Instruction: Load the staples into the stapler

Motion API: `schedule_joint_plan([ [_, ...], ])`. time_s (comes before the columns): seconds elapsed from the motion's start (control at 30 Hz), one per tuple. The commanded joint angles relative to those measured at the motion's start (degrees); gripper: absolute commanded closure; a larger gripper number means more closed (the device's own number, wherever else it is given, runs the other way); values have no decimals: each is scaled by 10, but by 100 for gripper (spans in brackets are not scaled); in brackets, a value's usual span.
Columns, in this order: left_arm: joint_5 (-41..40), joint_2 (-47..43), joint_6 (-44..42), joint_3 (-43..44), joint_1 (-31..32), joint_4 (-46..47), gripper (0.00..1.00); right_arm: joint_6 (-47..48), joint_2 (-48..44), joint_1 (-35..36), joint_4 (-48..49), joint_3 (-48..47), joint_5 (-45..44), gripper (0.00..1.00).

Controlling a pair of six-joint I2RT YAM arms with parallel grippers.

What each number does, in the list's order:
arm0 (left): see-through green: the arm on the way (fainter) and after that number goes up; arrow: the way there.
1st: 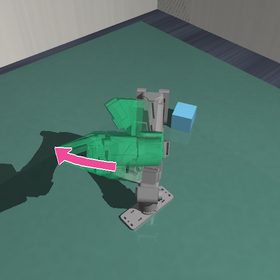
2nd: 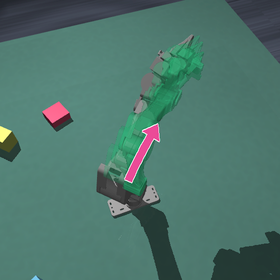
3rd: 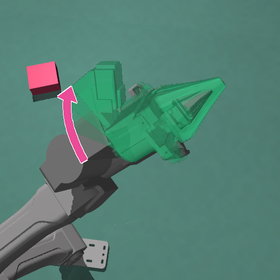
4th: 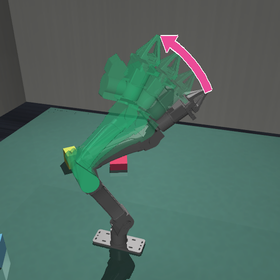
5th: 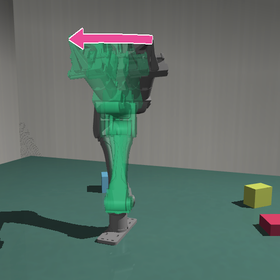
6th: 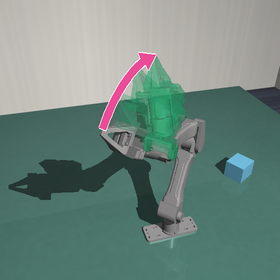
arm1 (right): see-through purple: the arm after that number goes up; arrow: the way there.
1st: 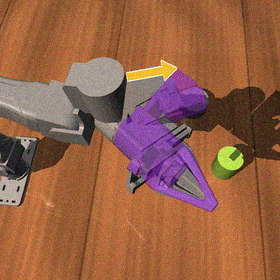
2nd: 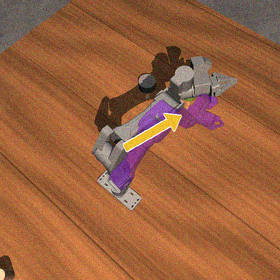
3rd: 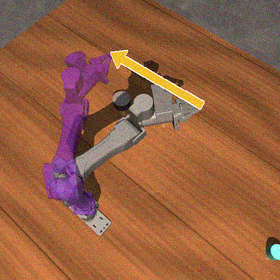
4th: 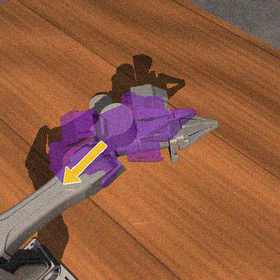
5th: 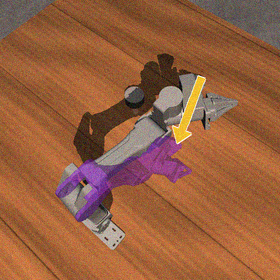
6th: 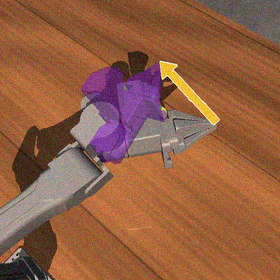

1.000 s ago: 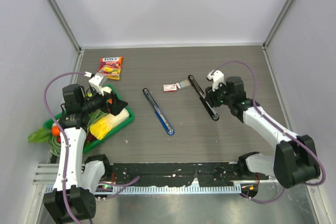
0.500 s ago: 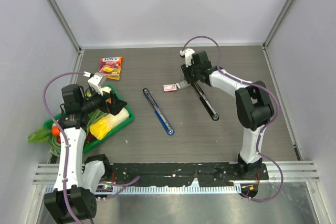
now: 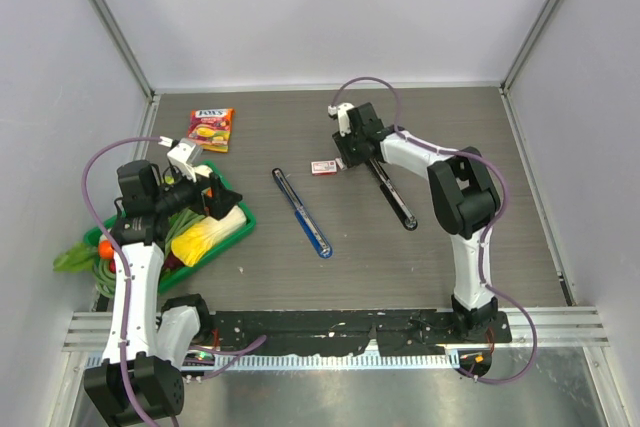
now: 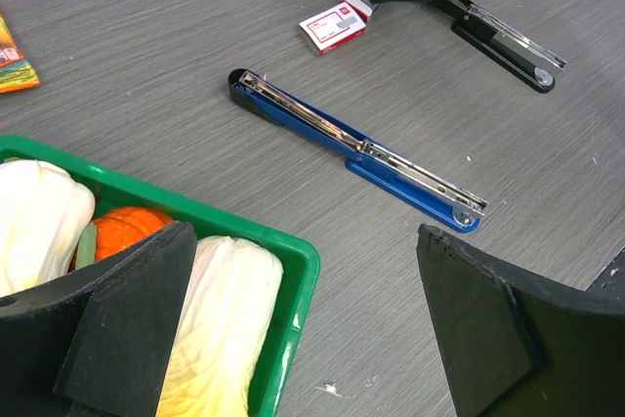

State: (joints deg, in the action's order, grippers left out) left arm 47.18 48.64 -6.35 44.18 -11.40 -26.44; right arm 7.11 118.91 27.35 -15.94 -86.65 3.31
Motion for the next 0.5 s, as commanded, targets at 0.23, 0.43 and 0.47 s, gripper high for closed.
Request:
schedule_joint_plan([
  [0.23,15,-2,2,-1,-8,21,0,-26,34,7,-8,-45,-23,62],
  [0.43,15,-1,1,-2,-8,20,0,-26,19,6,-1,-44,-23,61],
  [0.47,15,-2,0,-2,-8,21,0,-25,17,7,0,-42,-27,61],
])
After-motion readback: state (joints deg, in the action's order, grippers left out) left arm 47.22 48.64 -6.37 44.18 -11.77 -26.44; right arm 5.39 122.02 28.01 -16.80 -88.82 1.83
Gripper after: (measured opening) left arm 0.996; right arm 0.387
